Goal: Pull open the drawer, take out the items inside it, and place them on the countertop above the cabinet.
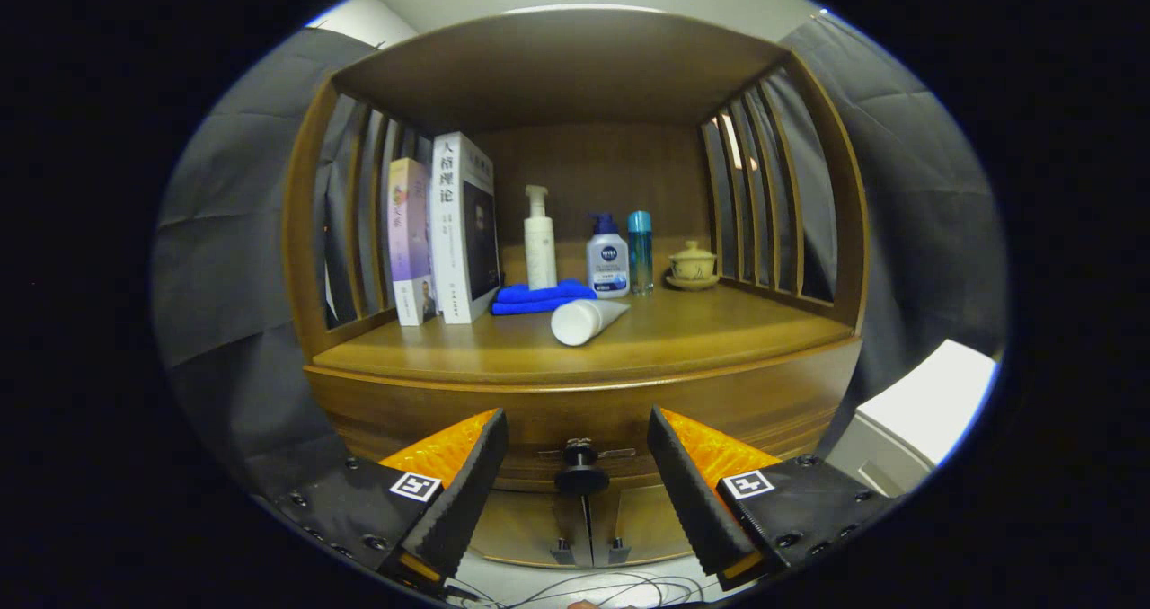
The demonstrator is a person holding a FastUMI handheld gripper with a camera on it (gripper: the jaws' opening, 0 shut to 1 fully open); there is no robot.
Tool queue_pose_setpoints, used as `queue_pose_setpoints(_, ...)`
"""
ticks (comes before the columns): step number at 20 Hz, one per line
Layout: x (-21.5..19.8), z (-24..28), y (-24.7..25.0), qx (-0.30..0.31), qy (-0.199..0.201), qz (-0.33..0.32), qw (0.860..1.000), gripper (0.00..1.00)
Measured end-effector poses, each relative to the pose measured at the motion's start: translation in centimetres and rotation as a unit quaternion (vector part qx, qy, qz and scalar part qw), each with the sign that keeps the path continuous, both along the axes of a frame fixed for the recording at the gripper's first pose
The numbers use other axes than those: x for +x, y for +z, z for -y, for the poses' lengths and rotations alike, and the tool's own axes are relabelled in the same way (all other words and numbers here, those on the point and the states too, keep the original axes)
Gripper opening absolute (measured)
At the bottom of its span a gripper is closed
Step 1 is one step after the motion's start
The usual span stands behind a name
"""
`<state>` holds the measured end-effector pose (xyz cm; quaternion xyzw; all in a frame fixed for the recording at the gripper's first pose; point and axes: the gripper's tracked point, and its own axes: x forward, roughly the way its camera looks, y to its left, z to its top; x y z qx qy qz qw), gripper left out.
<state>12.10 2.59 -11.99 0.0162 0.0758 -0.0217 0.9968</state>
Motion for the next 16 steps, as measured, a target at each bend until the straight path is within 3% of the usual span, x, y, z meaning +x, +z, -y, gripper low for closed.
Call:
queue_pose_setpoints(3, -2.8, -1.2, 3.2, 0.025, 0.019, 0.017, 0.999, 0.98)
queue_pose_setpoints(5, -4.7, -2.5, 5.4, 0.047, 0.055, 0.021, 0.997, 0.98)
queue_pose_setpoints(10, -10.2, -1.9, 10.8, 0.039, 0.088, 0.034, 0.995, 0.98)
queue_pose_setpoints(16, -15.4, 0.9, 17.7, 0.018, 0.069, 0.082, 0.994, 0.97)
